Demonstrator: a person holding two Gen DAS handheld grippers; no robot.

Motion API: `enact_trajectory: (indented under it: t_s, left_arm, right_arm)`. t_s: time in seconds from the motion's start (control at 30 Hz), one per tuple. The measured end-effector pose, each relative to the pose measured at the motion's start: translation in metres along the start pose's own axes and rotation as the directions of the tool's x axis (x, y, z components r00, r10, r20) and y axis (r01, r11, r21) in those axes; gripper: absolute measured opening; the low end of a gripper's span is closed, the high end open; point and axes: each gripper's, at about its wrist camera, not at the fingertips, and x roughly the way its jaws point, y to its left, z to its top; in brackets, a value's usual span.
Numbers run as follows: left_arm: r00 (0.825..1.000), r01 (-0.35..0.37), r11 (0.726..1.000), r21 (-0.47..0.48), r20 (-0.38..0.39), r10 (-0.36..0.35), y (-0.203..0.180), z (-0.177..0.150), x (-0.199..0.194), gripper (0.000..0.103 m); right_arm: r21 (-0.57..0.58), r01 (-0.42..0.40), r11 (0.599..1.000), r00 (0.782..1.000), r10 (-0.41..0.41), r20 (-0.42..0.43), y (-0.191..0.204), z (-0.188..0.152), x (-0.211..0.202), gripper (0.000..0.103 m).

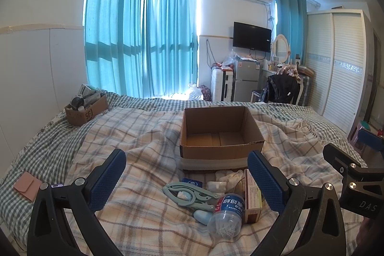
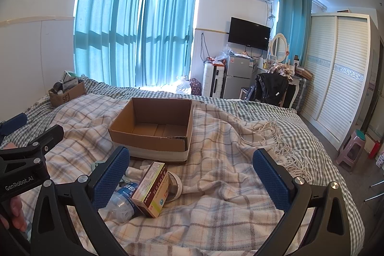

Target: Organize objects

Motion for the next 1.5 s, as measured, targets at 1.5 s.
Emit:
enact_trajectory:
  t_s: [1.5]
  left_arm:
    - [0.929,0.037,0.996,0.082,-0.371,-0.004,-0.048,-0.094,0.085,0.091]
  right_arm:
    - [-0.025,-0.006,1.0,0.984,0.001,-0.18,-0.015,-0.04,0.035,0.103]
